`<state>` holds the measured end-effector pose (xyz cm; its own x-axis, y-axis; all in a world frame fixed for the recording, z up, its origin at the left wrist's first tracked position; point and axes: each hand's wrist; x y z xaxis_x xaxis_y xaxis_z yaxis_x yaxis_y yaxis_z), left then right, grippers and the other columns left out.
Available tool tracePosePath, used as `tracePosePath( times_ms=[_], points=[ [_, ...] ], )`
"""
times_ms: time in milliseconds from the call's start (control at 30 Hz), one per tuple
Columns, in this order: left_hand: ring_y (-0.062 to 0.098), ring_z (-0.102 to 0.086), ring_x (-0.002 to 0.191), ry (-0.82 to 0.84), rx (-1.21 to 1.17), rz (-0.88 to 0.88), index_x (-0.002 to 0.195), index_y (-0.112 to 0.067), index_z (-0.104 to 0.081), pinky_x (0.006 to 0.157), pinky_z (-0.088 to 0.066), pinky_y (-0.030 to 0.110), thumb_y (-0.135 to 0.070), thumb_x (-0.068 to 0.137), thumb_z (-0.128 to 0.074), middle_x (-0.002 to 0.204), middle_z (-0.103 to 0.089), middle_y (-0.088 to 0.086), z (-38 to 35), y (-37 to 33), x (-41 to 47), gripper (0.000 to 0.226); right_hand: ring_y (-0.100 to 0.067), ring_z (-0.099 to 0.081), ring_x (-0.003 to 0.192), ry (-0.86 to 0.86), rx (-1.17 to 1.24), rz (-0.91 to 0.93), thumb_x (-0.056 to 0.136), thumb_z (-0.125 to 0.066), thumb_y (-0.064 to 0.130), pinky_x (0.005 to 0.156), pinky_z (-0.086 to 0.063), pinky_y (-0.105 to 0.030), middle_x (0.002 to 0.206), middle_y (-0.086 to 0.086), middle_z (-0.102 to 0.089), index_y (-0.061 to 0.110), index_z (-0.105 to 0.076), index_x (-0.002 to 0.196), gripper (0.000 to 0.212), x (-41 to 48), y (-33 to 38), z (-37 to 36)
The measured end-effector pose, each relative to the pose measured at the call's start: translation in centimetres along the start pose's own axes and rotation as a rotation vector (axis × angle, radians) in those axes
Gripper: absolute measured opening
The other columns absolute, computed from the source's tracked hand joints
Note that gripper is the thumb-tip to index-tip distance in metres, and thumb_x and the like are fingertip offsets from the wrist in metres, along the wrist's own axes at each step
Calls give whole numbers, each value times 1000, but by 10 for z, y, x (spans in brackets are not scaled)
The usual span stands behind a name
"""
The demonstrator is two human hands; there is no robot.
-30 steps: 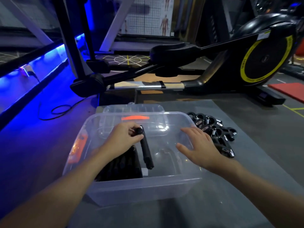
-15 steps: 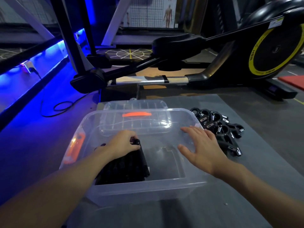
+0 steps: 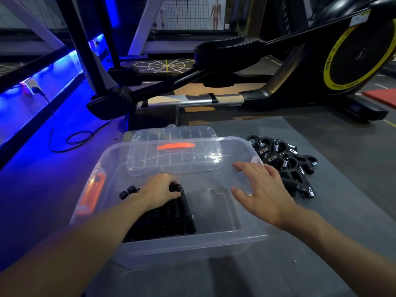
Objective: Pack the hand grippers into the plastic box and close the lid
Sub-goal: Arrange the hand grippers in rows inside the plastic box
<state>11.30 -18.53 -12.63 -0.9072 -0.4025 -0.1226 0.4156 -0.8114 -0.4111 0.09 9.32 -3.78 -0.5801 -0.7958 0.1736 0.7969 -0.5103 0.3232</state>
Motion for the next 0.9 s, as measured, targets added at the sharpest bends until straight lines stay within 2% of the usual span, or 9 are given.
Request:
tracePosePath(
  times_ms=[133, 267, 367, 467, 567, 633, 700, 800, 900],
  points=[
    [16, -64, 90, -18, -4, -10, 91, -29, -67, 87, -52, 39, -39, 77, -74, 95, -68, -10, 2, -5, -4, 18, -7, -41, 130, -16, 7, 11, 77, -28, 60, 118, -14, -43, 133, 14, -52, 29, -40, 138, 70, -1, 0, 0],
    [13, -61, 101, -98, -42, -62, 106, -23, -68, 93, -48, 36, -37, 82, -74, 106, -64, -9, 16, -29, -13, 28, -7, -40, 130, -8, 43, 10, 77, -30, 57, 118, -13, -41, 133, 14, -50, 29, -38, 139, 68, -2, 2, 2],
    [7, -58, 98, -182, -171, -161, 103, -24, -68, 90, -48, 30, -34, 86, -70, 102, -62, -12, 32, -70, -17, 20, -6, -41, 129, -67, 177, -12, 84, -49, 44, 116, -21, -35, 134, 12, -51, 26, -44, 137, 55, -2, 0, 5],
    [1, -56, 93, -297, -295, -283, 98, -23, -68, 85, -43, 16, -29, 89, -67, 95, -63, -14, 41, -126, -21, 11, -8, -53, 114, -222, 595, -205, 90, -61, 22, 101, -42, -26, 124, 6, -58, 20, -57, 124, 34, 1, -7, 12],
    [3, -55, 101, -332, -336, -438, 103, -20, -68, 89, -39, 14, -31, 89, -63, 102, -62, -11, 38, -179, -27, 18, -16, -62, 91, -411, 672, -391, 92, -59, 15, 81, -52, -26, 97, 0, -64, 22, -59, 98, 10, -1, -35, 14],
    [8, -54, 112, -285, -335, -477, 112, -20, -65, 97, -40, 23, -41, 88, -58, 117, -60, -7, 29, -203, -28, 33, -24, -61, 82, -437, 640, -526, 89, -60, 12, 78, -52, -36, 87, -5, -64, 18, -60, 96, 10, -9, -68, 8],
    [10, -51, 120, -208, -298, -445, 124, -20, -58, 102, -39, 28, -47, 88, -57, 129, -53, -7, 15, -216, -25, 45, -21, -61, 80, -376, 586, -664, 84, -64, 17, 74, -51, -34, 87, -3, -63, 9, -60, 109, 26, -21, -105, -1],
    [8, -45, 126, -135, -268, -399, 136, -20, -47, 103, -33, 24, -48, 91, -59, 141, -36, -12, -9, -220, -24, 55, -25, -63, 96, -295, 511, -743, 70, -67, 35, 84, -53, -40, 107, -10, -64, 10, -56, 119, 57, -34, -148, -17],
    [8, -46, 124, -131, -297, -366, 140, -25, -42, 106, -36, 29, -49, 90, -59, 144, -25, -22, -20, -218, -26, 57, -24, -53, 117, -229, 438, -723, 74, -77, 36, 99, -46, -41, 125, -6, -55, 12, -52, 130, 66, -34, -169, -34]
  ],
)
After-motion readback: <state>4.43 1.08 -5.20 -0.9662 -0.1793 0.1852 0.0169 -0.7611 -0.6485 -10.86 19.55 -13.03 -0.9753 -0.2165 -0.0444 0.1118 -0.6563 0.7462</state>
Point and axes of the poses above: each hand's wrist, its own x-axis towards the middle knuckle, its own z-axis out of the back of the hand, y = z × x
